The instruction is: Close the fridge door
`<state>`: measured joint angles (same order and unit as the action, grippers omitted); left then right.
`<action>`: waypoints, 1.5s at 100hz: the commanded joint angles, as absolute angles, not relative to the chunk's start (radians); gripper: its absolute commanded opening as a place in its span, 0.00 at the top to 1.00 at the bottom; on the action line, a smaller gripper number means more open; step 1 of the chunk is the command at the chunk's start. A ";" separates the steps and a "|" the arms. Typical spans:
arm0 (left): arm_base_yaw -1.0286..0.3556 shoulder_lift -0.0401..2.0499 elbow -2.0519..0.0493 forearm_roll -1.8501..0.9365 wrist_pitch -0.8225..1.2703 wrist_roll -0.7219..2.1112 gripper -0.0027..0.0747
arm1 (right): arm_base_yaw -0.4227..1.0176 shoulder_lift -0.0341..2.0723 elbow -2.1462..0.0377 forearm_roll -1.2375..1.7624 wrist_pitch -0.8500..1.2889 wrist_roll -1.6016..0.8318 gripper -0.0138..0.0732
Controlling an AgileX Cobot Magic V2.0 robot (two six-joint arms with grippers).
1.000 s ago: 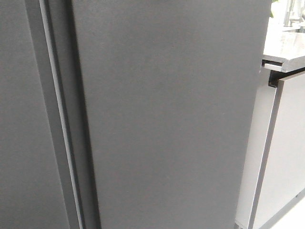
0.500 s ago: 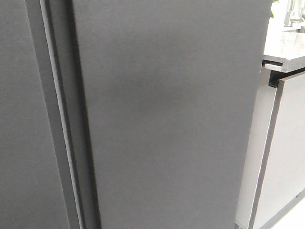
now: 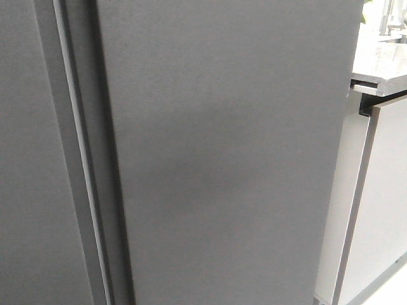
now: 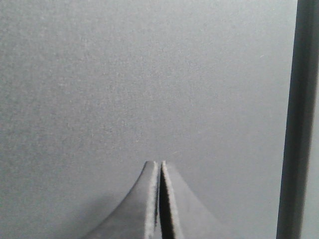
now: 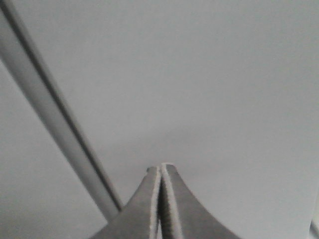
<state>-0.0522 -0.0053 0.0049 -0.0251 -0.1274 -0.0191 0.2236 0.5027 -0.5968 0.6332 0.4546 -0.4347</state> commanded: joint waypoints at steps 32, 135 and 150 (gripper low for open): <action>-0.048 -0.016 0.040 -0.030 -0.200 -0.023 0.99 | 0.217 0.503 -0.625 0.632 0.365 -0.447 0.89; -0.048 -0.016 0.040 -0.030 -0.200 -0.023 0.99 | -0.056 0.013 0.037 0.554 -0.109 -0.517 0.89; -0.048 -0.016 0.040 -0.030 -0.200 -0.023 0.99 | -0.063 0.003 0.037 0.554 -0.089 -0.519 0.89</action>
<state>-0.0522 -0.0053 0.0049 -0.0251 -0.1274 -0.0191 -0.0561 -0.0008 0.0190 0.5670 -0.0450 -0.5036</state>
